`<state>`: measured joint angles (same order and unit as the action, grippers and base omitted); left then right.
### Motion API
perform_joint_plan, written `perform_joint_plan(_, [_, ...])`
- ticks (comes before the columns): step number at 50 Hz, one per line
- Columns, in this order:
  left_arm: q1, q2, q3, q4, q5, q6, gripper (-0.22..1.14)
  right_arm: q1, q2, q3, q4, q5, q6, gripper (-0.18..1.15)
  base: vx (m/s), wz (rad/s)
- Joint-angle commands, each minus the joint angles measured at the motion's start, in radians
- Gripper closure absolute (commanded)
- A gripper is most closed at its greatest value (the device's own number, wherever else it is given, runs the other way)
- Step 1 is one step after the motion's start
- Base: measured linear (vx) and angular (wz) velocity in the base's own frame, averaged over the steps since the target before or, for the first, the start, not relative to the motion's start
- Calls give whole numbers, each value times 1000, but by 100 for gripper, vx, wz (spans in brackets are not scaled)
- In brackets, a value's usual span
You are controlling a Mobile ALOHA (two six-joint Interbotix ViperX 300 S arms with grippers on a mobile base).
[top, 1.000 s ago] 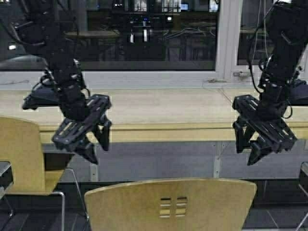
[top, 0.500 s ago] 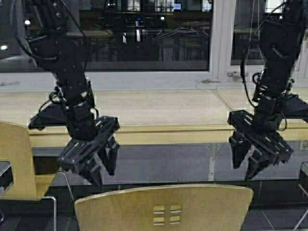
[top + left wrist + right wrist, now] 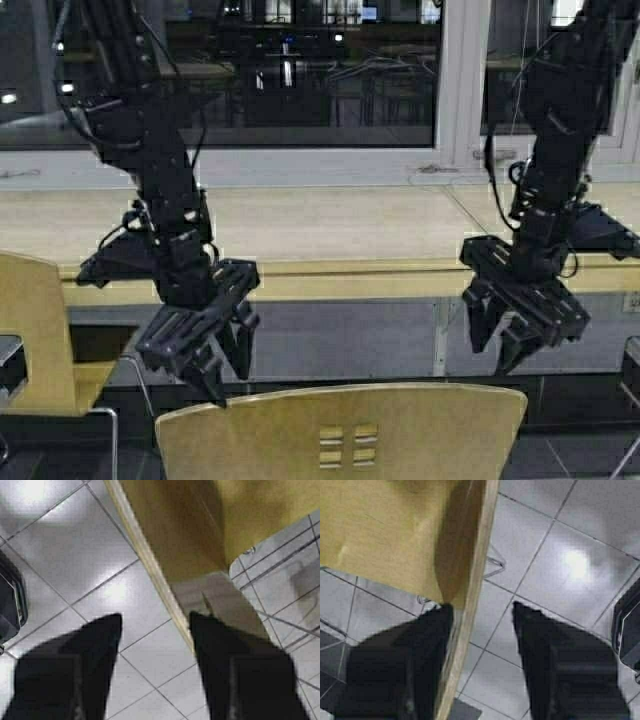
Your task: Push the chairs under the table
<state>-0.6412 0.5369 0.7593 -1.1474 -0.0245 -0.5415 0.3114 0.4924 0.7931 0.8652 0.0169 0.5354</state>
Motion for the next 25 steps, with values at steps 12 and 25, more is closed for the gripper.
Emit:
perform_joint_plan(12, [15, 64, -54, -38, -23, 5, 9, 2, 101, -115, -14, 28, -3, 18, 0, 0])
perform_joint_plan(25, [31, 126, -101, -40, -28, 5, 9, 2, 195, -193, -31, 44, -3, 18, 0, 0])
